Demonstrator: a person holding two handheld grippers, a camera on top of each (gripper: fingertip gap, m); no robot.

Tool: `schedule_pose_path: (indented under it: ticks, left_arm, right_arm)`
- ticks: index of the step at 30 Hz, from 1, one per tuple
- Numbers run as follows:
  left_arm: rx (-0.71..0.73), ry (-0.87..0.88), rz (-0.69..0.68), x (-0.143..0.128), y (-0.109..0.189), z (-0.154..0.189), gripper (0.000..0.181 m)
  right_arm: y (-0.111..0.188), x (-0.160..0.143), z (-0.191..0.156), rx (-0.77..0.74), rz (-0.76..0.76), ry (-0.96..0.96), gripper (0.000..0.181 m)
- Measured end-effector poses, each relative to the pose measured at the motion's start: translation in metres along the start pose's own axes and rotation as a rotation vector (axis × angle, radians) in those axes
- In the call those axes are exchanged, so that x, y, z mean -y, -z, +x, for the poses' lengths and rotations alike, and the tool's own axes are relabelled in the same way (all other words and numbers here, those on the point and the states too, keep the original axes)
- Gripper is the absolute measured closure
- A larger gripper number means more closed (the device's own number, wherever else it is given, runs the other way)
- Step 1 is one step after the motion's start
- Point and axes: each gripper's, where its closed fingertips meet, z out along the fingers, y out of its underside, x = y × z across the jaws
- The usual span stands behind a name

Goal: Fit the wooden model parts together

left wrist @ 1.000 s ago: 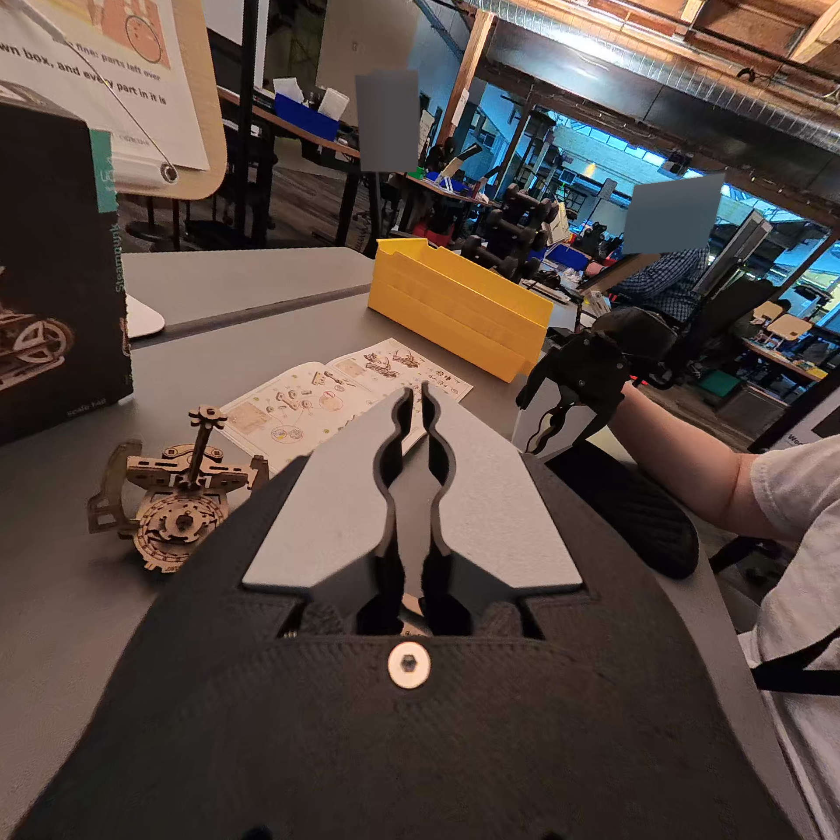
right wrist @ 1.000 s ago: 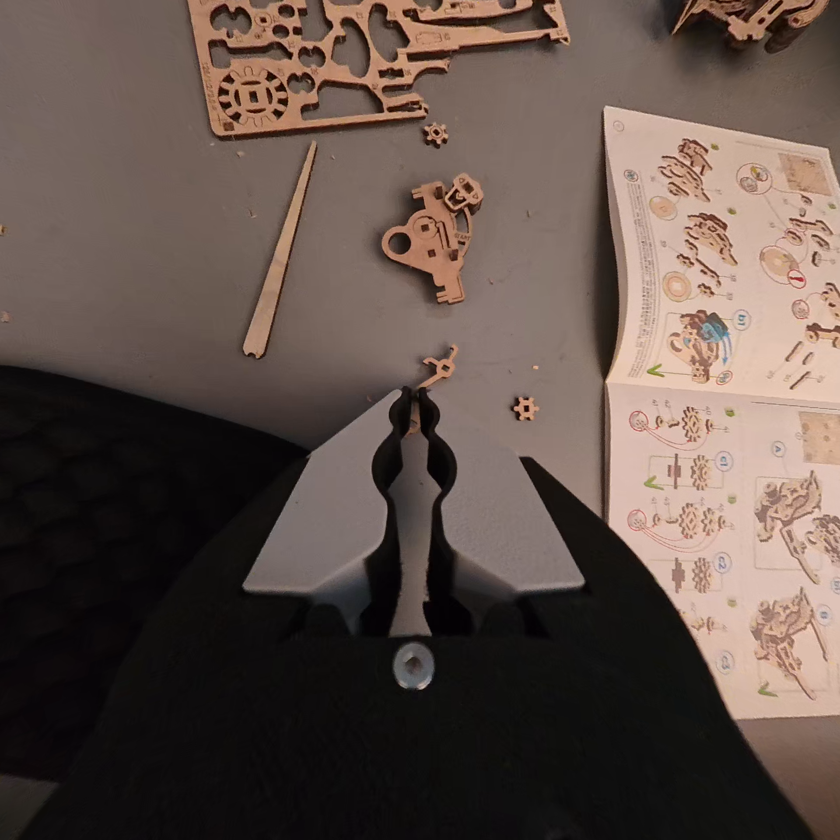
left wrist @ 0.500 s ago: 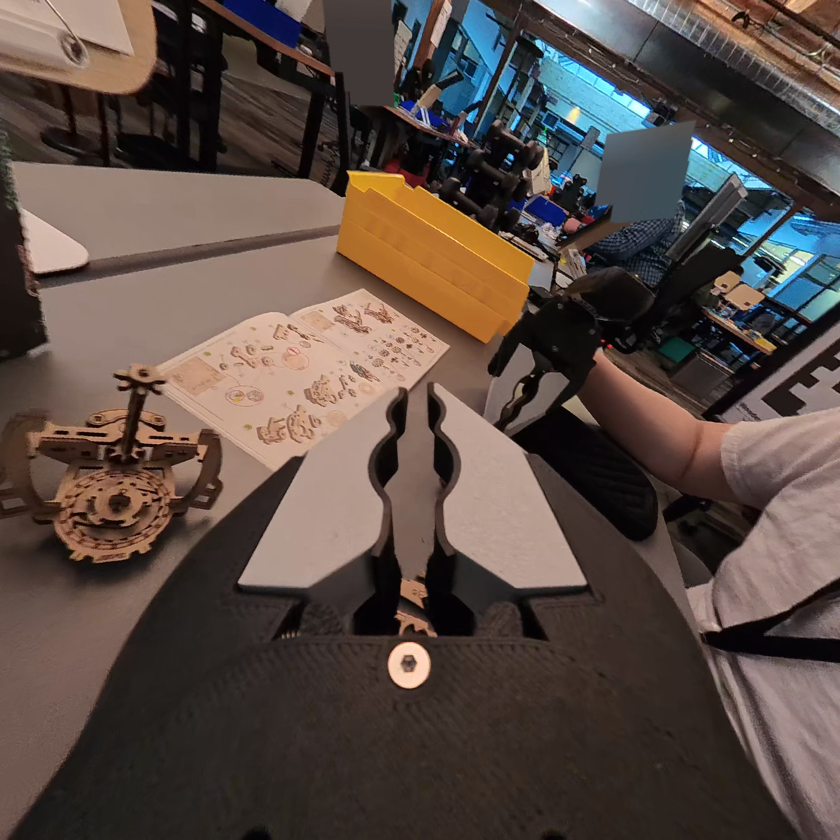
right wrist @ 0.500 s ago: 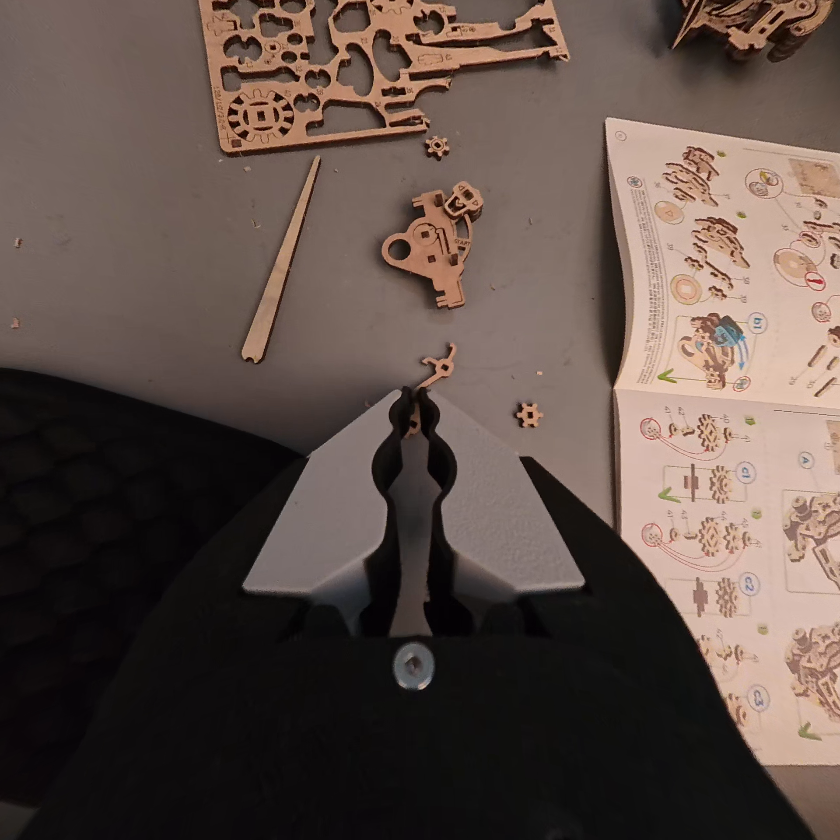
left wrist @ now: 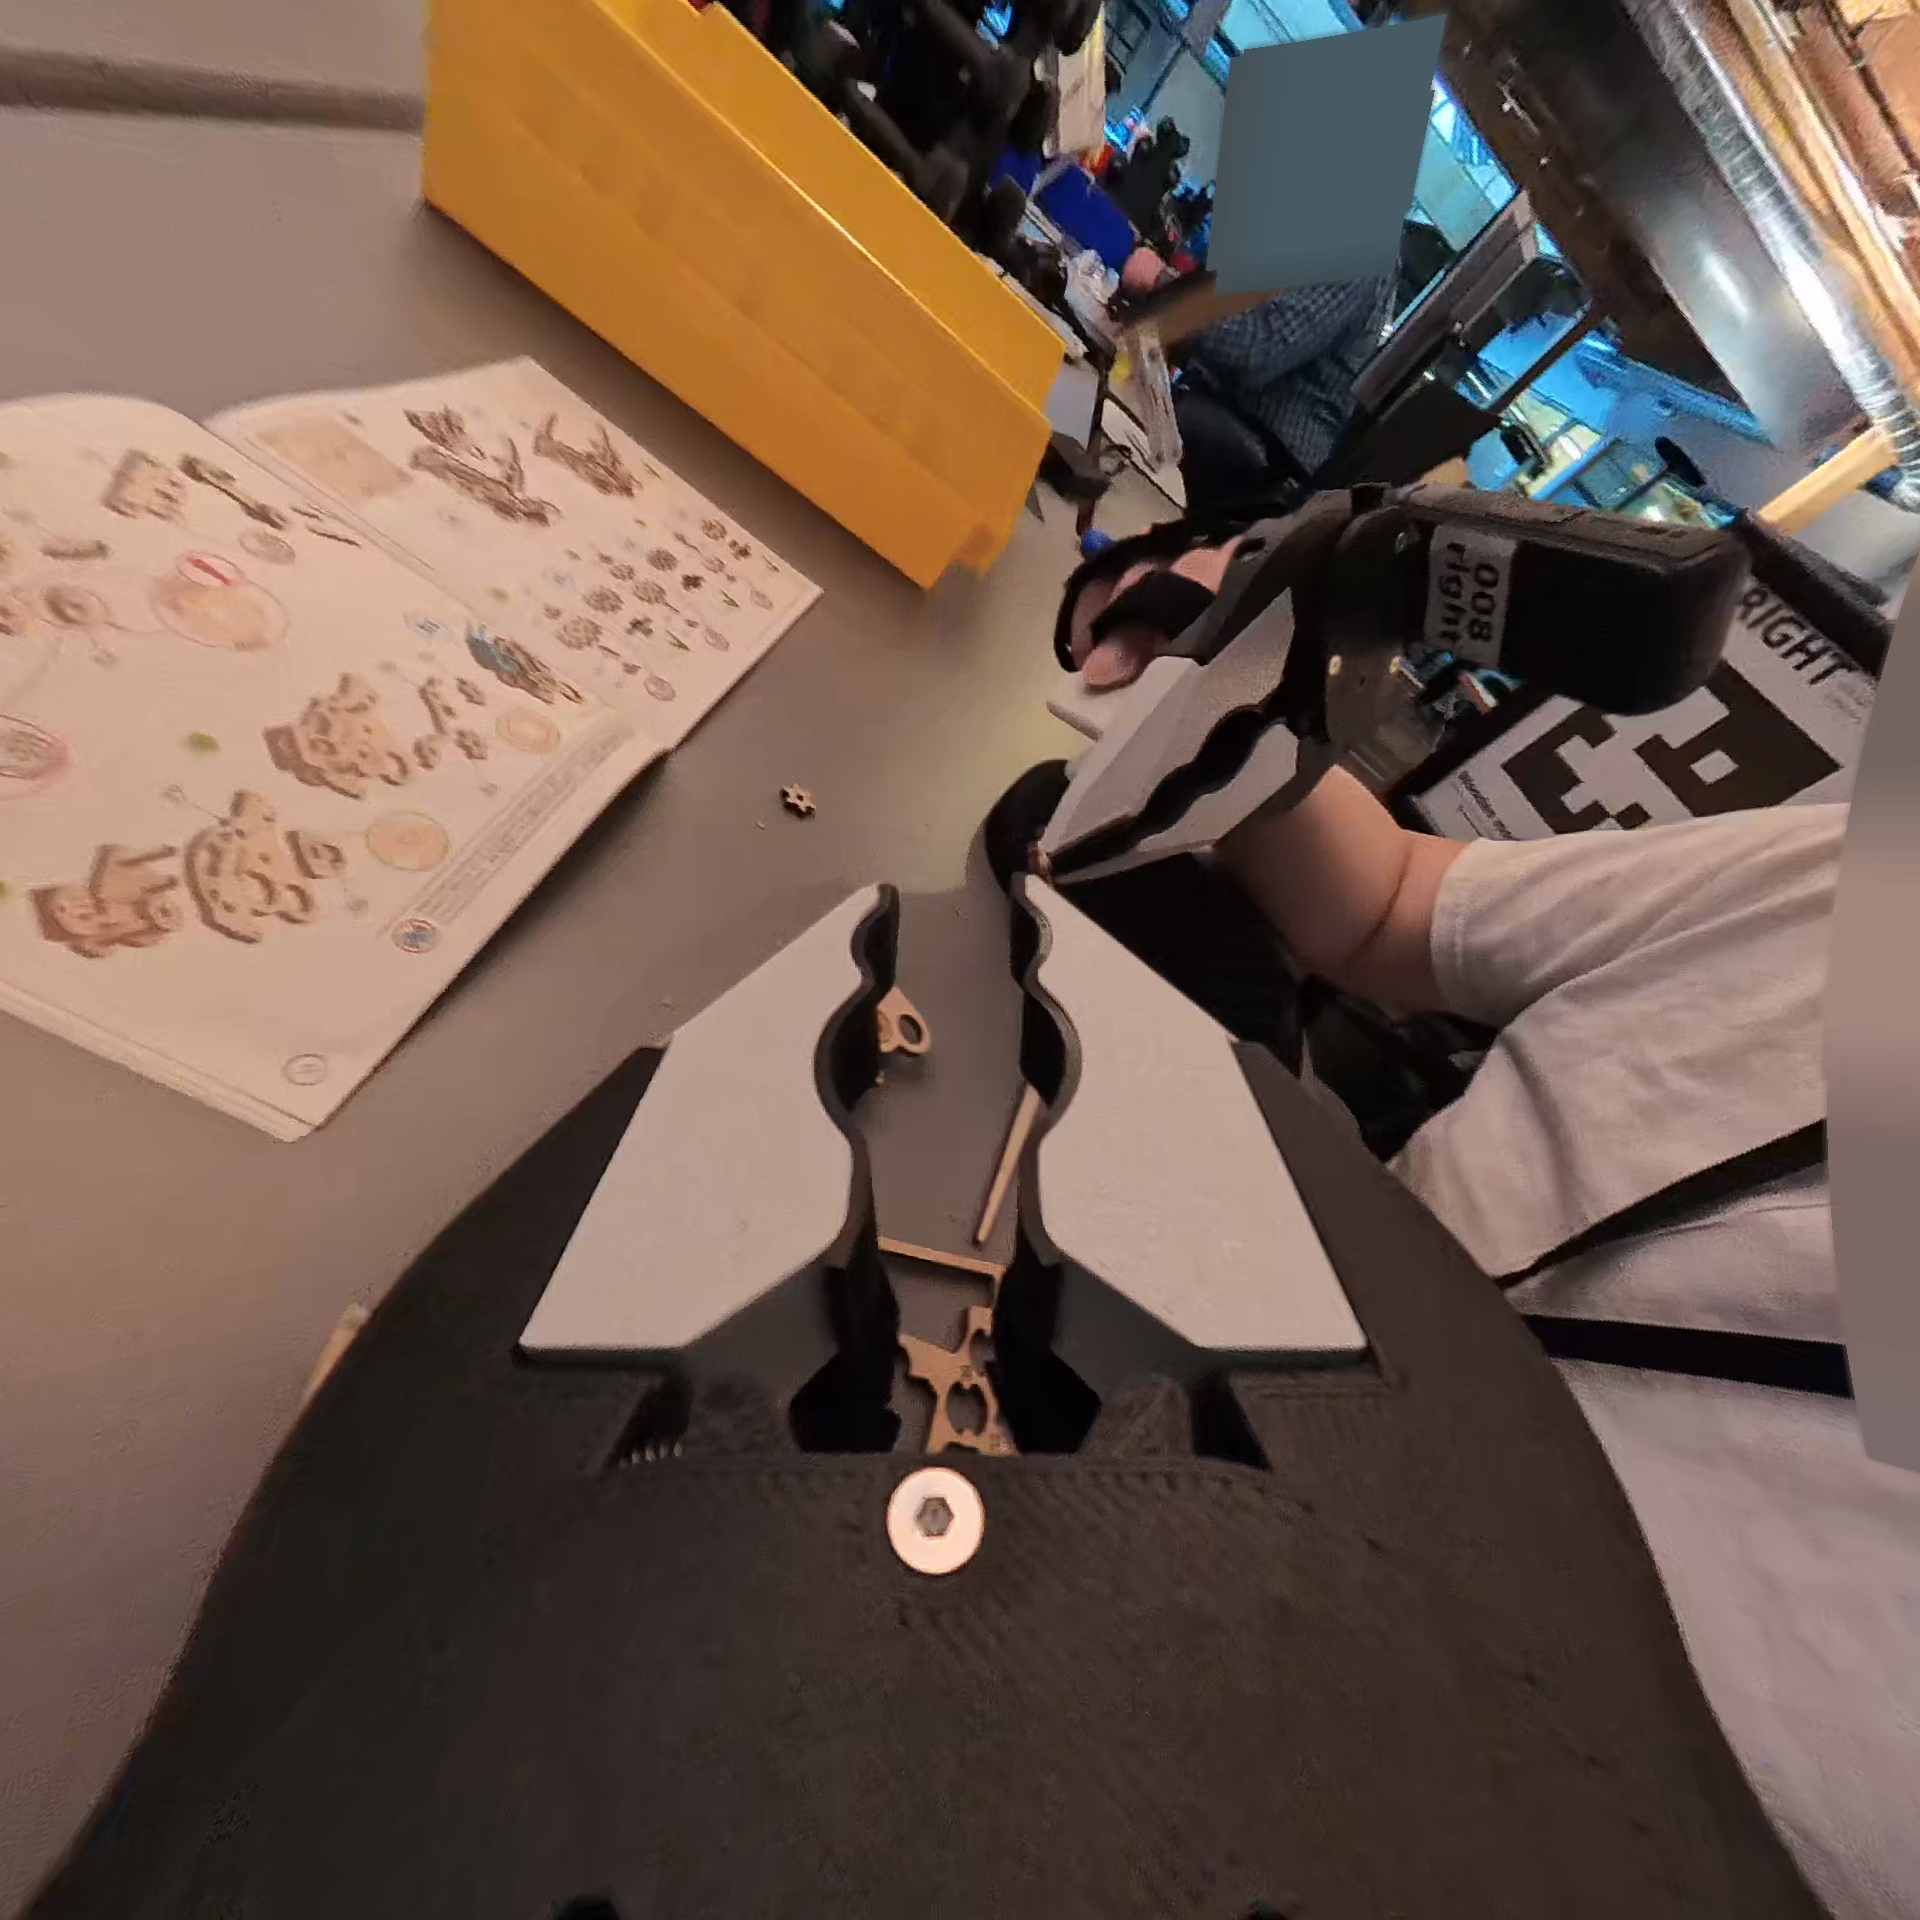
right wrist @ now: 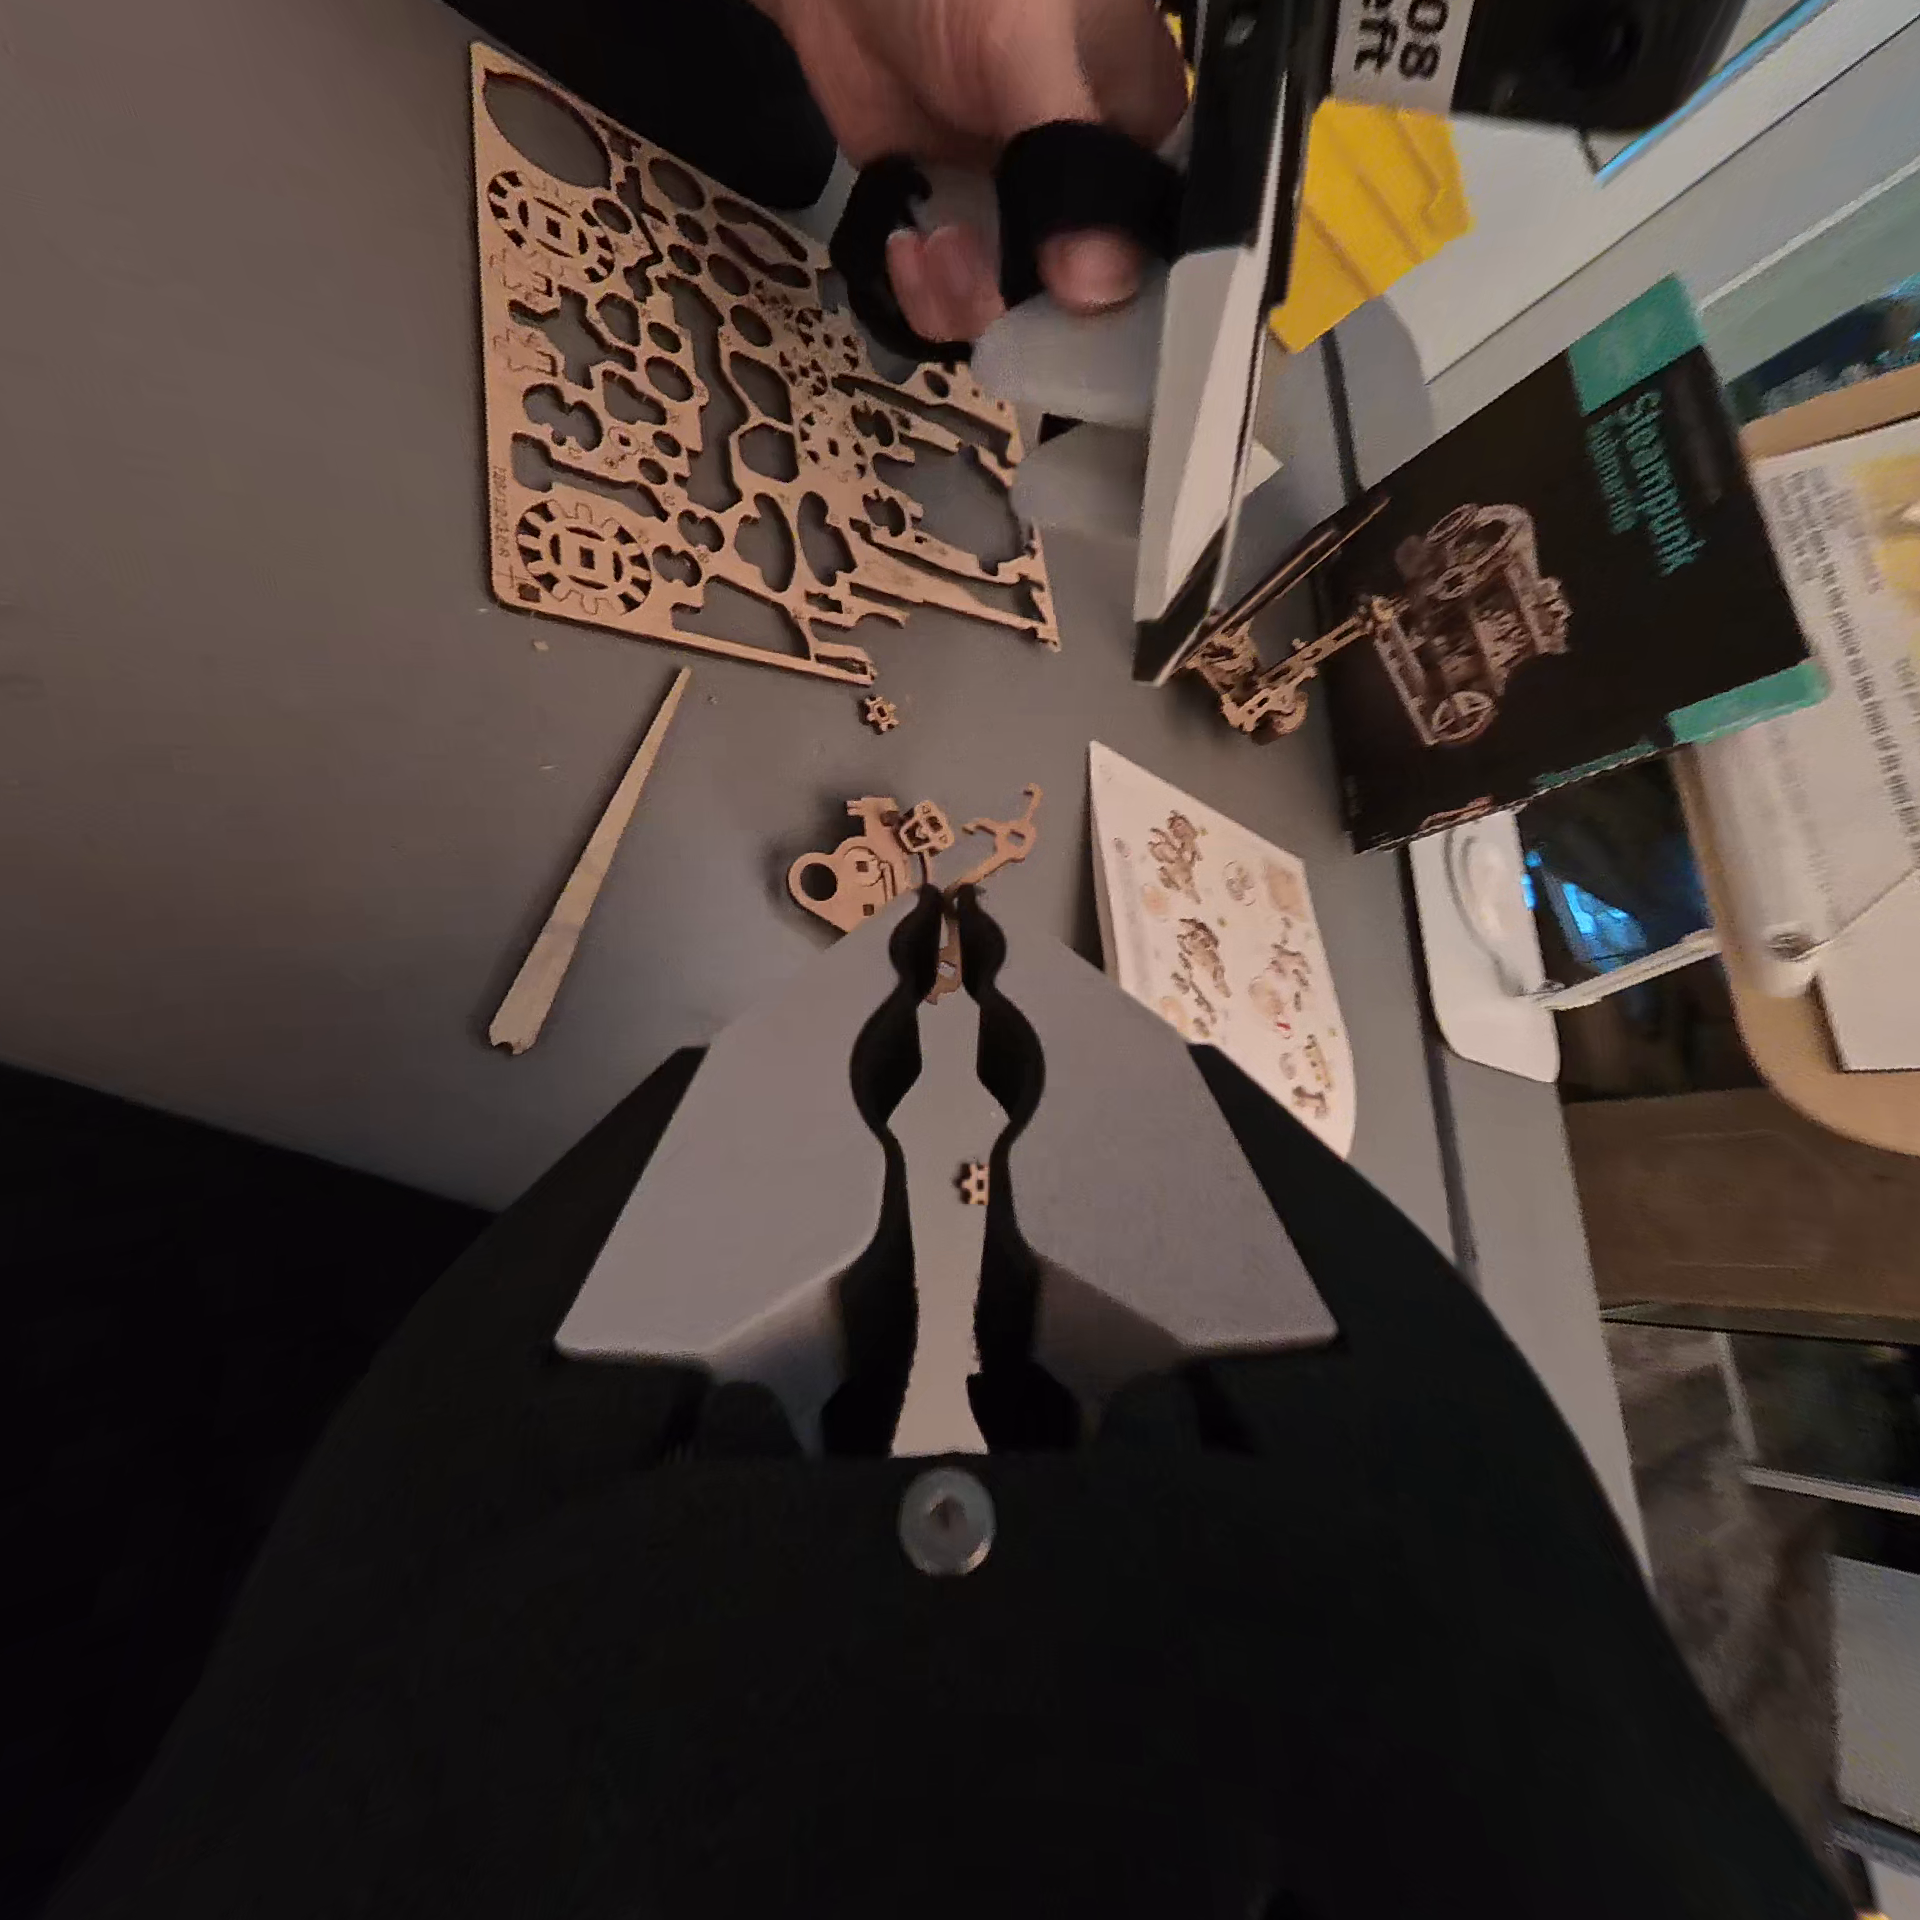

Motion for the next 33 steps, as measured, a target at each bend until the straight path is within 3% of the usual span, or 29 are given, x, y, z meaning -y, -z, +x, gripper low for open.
schedule_pose_path:
  ticks: [8,15,22,25,33]
  left_arm:
    - [-0.167,0.111,-0.01,-0.005,-0.014,0.024,0.161]
    - [-0.16,0.139,-0.063,-0.016,-0.021,0.024,0.154]
    - [-0.195,0.214,-0.148,-0.033,-0.027,0.025,0.16]
    - [-0.231,0.22,-0.159,-0.034,-0.027,0.03,0.18]
    - [-0.251,0.233,-0.151,-0.032,-0.025,0.033,0.181]
  right_arm:
    - [-0.01,0.016,-0.007,-0.038,0.068,0.065,0.181]
    - [-0.009,0.027,-0.01,-0.029,0.111,0.057,0.181]
    - [-0.01,0.022,-0.009,-0.032,0.097,0.055,0.181]
    - [-0.011,0.02,-0.009,-0.035,0.091,0.061,0.181]
    - [-0.01,0.021,-0.008,-0.04,0.106,0.046,0.181]
